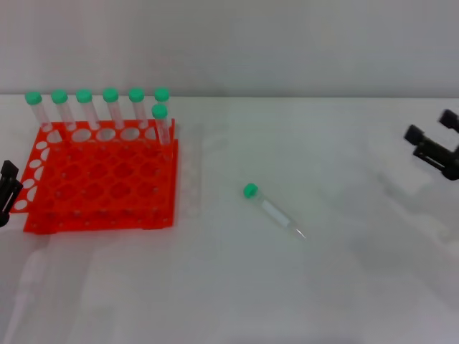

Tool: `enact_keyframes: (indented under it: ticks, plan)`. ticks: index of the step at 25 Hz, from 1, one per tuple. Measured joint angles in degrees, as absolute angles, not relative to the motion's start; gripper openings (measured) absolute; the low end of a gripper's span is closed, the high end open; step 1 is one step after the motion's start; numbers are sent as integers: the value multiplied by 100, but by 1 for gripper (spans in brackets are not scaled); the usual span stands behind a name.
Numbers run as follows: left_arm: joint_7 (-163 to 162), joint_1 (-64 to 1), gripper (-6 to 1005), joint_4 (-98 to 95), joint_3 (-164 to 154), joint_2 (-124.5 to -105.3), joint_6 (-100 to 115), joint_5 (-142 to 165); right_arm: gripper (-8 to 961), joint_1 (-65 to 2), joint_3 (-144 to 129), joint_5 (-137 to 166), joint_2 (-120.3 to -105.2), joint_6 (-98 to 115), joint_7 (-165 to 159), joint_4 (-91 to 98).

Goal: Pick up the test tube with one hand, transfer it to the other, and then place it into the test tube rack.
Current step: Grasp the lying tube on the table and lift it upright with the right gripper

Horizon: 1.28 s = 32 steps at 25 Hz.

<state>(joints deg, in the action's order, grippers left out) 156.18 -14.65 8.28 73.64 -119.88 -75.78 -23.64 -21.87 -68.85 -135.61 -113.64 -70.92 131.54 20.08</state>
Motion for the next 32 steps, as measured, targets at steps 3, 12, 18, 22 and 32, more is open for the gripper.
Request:
enact_keyframes:
  ticks: [3, 12, 18, 22, 32]
  plan:
    - [15618, -1451, 892, 827, 7365, -11989, -7579, -2364, 814, -1972, -7090, -12698, -11287, -6456, 11988, 3254]
    - [15618, -1460, 892, 826, 7364, -11989, -7585, -2364, 808, -1662, -7204, -7576, -11467, -5615, 6966, 7860]
    - [15616, -1462, 891, 826, 7356, -11995, -7585, -2364, 804, -1945, -7935, -5192, -11499, -6142, 4268, 9578]
    - [15611, -1462, 891, 826, 7357, -11997, -7586, -2365, 801, -2420, -8538, -3986, -11521, -6708, 2958, 10049]
    - [15599, -1481, 891, 826, 7356, -11997, -7582, -2364, 795, -3657, -10078, -2542, -11579, -7144, 1264, 9488]
